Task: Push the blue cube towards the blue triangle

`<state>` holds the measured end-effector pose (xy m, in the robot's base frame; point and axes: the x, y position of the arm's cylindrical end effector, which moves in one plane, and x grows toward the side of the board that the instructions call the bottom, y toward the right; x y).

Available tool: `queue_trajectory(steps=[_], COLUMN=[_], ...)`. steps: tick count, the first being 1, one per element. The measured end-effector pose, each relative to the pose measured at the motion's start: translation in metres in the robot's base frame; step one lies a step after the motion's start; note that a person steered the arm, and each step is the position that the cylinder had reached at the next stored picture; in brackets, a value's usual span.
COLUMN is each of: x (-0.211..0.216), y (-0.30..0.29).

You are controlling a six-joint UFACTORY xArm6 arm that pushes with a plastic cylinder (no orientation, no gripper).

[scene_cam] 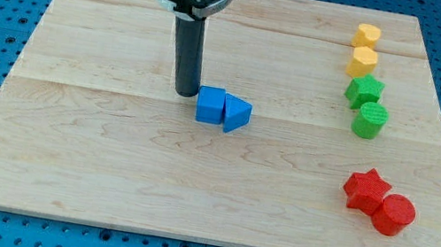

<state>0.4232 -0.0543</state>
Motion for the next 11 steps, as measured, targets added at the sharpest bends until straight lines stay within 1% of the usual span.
queue_trajectory(steps=[1, 2, 4, 5, 6, 7, 8, 9, 10, 11], x=[-0.016, -0.011, 0.075, 0.059, 0.004, -0.049, -0.044, 0.0, -0.001, 0.001], y=[0.01, 0.045, 0.138, 0.134, 0.107, 0.05, -0.02, -0.042, -0.03, 0.002])
